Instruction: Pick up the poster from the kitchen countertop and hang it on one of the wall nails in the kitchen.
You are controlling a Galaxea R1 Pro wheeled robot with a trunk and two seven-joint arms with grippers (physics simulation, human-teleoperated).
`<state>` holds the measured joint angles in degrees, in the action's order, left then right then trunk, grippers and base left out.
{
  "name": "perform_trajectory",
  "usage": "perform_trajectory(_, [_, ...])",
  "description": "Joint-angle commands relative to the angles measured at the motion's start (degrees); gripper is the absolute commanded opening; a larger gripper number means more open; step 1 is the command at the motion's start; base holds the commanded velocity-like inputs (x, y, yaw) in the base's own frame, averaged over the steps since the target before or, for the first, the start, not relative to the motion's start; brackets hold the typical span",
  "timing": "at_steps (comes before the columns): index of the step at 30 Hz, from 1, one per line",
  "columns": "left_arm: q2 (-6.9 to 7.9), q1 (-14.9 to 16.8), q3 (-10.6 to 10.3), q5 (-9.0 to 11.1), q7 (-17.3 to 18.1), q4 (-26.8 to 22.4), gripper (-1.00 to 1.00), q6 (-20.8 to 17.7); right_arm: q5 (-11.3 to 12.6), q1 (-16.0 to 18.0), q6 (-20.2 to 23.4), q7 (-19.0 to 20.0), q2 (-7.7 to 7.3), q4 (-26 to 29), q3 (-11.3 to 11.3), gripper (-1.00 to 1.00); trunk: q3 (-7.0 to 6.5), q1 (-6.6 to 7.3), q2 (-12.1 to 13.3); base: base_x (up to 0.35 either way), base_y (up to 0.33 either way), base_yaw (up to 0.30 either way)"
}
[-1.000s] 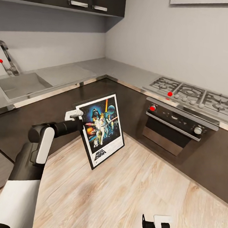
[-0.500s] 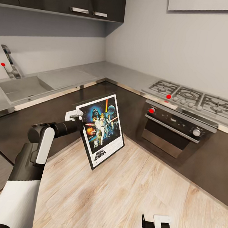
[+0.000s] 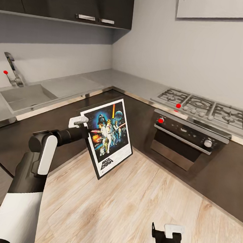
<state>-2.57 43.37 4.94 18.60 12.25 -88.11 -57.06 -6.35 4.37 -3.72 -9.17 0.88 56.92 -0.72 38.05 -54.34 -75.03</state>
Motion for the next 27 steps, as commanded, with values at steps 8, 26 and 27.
perform_trajectory(8, [-0.06,0.0,0.1,-0.4,0.6,-0.8,-1.0,-0.3,-0.6,-0.4,1.7,-0.4,0.06,3.7,-0.1,1.0,-0.72,0.0,0.0,0.0,0.0,0.0])
perform_trajectory(26, [-2.49,-0.8,-5.0,2.5,-1.3,-1.2,-1.0,1.9,0.3,1.8,9.9,-2.7,1.74,10.0,-7.0,1.0,-1.49,0.0,0.0,0.0,0.0,0.0])
perform_trajectory(27, [-2.81,-0.8,-5.4,2.9,-1.7,-1.2,-1.0,2.2,0.3,2.2,9.9,-3.0,1.74,10.0,-7.4,1.0,-1.49,0.0,0.0,0.0,0.0,0.0])
